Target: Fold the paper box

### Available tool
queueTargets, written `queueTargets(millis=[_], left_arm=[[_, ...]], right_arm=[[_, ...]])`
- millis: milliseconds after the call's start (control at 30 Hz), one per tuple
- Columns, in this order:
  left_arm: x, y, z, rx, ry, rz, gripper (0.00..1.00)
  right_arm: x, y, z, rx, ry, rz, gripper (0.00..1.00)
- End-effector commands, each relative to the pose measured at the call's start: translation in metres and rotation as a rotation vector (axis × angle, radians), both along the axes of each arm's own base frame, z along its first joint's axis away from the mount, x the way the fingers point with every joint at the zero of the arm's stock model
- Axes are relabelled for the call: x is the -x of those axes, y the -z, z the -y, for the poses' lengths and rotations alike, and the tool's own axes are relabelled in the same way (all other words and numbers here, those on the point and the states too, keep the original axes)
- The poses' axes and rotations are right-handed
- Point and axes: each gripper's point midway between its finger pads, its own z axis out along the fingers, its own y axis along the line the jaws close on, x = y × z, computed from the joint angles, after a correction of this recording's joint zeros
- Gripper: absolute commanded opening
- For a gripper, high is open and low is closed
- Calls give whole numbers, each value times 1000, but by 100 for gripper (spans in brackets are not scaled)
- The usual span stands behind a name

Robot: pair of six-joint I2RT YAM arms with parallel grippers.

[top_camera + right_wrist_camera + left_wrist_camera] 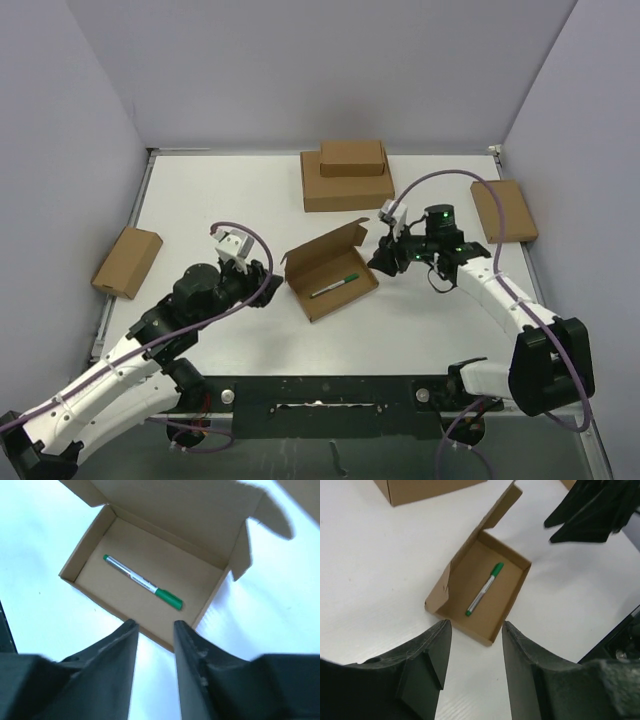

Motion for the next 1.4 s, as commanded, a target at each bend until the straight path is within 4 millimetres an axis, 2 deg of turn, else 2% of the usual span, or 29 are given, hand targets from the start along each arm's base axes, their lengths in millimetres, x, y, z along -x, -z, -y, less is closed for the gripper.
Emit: queueTargets(millis=[0, 100, 167, 333, 500, 667, 833, 1000, 1233, 1367], left_arm=[[11, 6, -8, 85, 1, 49, 46], [13, 19, -7, 92, 19, 88, 48], [10, 27, -7, 80, 21, 99, 48], [0, 40, -5, 34, 11, 127, 48], [-10, 41, 0, 44, 1, 194, 49], [-24, 45, -2, 17, -40, 256, 49], [-37, 56, -3, -14, -93, 249, 47], [-44, 61, 5, 7, -104, 225, 42], [-51, 65, 10, 19, -123, 194, 31], [-51, 67, 7, 27, -144, 177, 28]], right_arm=[[6, -52, 8, -130, -192, 138, 44], [-4, -62, 21, -176, -233, 160, 62], [-17, -63, 26, -179, -251, 174, 68], [-43, -61, 22, -198, -337, 217, 73], [-57, -58, 2, -169, -412, 313, 75], [-68, -57, -2, -168, -444, 397, 79], [-76, -56, -3, -157, -440, 401, 78], [-78, -52, -8, -150, -432, 392, 75], [-84, -48, -11, -141, -395, 370, 58], [-87, -42, -10, -128, -377, 347, 52]])
